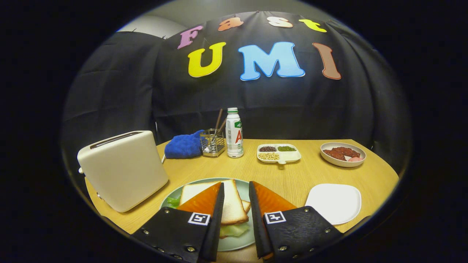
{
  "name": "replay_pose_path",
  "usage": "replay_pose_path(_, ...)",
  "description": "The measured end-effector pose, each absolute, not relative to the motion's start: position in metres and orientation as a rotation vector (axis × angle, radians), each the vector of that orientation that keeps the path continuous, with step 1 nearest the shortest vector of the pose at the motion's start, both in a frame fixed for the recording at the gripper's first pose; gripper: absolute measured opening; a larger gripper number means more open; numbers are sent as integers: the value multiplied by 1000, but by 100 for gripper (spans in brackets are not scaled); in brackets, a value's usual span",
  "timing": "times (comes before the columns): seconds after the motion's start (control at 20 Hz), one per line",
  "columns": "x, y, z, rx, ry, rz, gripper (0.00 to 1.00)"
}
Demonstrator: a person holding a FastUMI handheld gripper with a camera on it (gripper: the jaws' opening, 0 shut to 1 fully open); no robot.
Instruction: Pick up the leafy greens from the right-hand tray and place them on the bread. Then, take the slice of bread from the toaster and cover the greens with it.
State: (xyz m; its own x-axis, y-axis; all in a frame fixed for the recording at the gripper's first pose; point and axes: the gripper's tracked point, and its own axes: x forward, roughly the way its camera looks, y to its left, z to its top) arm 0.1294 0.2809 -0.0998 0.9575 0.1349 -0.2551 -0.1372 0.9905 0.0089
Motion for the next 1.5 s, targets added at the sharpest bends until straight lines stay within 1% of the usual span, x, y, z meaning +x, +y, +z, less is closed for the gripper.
replay_pose_path(0.25, 108, 254, -64, -30, 173, 152, 42)
replay_pose_path(0.45, 94, 212, -34, -96, 83, 82, 43)
replay_pose_path(0.65, 80, 182, -24, -86, 74, 70, 43)
replay_pose_path(0.8, 73, 160, -10, -47, 51, 89, 43)
replay_pose_path(1.05, 64, 102, 0, -60, 51, 85, 43)
replay_pose_path(1.1, 43, 94, 9, -57, 37, 84, 43)
replay_pose_path(1.35, 39, 27, 20, -98, -58, 70, 43)
replay_pose_path(1.5, 37, -20, 7, -162, -5, 34, 43)
